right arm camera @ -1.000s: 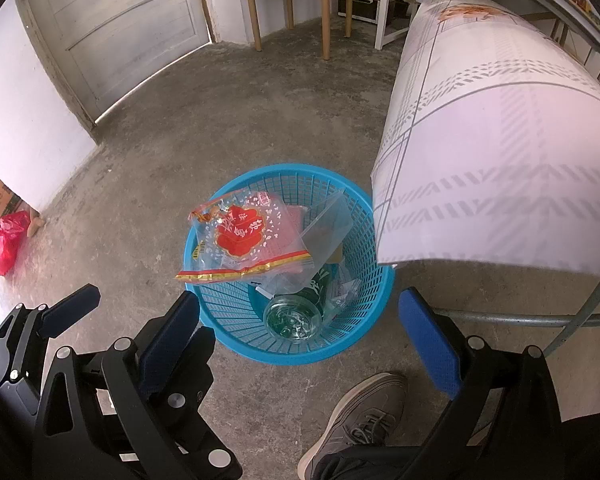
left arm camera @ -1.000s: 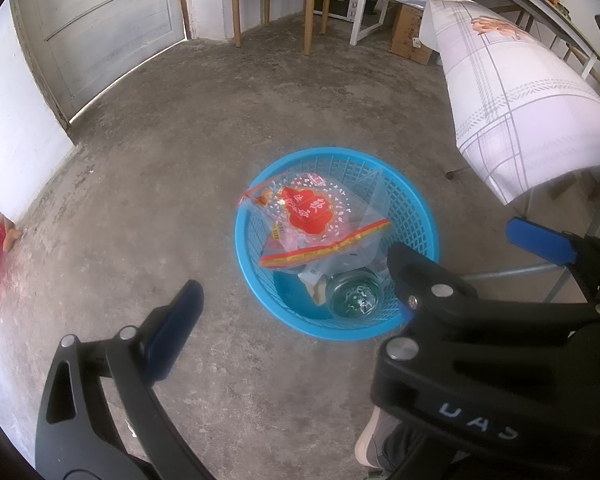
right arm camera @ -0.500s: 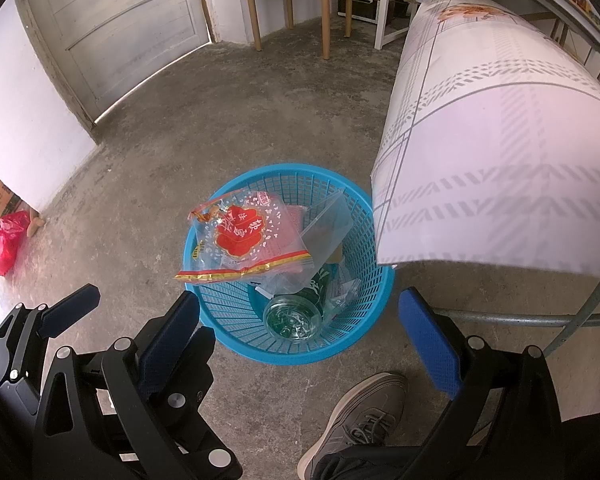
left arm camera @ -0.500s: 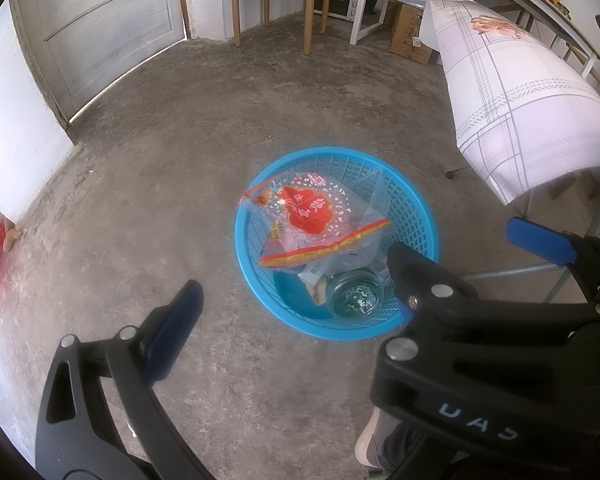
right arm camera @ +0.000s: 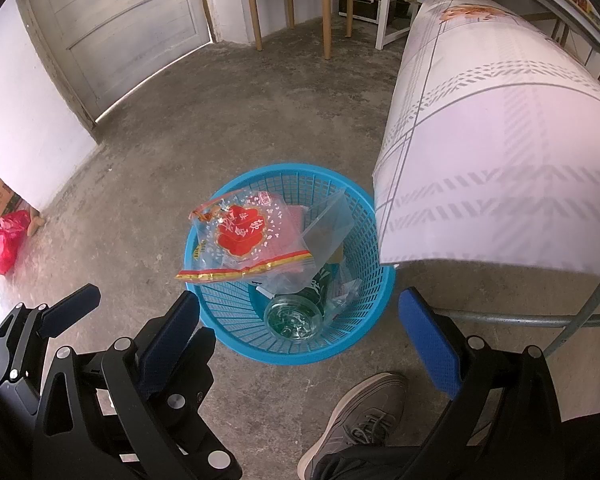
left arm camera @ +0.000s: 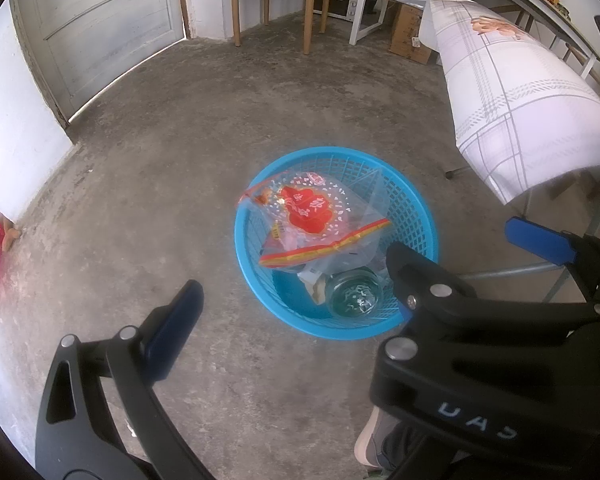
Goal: Collect trash
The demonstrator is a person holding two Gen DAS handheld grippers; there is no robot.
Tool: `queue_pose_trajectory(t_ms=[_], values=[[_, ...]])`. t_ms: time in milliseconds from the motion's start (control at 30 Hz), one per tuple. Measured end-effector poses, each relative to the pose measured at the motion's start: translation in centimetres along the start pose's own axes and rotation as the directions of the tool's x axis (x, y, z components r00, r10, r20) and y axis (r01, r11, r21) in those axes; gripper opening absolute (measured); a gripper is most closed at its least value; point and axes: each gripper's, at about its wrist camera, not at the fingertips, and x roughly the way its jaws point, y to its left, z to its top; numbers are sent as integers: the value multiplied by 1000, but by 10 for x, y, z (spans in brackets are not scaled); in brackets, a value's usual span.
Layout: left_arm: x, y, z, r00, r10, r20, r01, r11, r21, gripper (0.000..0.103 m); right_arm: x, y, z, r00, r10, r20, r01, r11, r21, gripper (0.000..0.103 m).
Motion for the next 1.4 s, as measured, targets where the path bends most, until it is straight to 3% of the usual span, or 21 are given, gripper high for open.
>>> queue_pose_trajectory(t_ms=[1400], values=[[0, 1, 1, 1000, -1, -1, 1, 1000, 0, 94, 2, -5, -1, 1000, 8, -3, -8, 1000, 6, 97]])
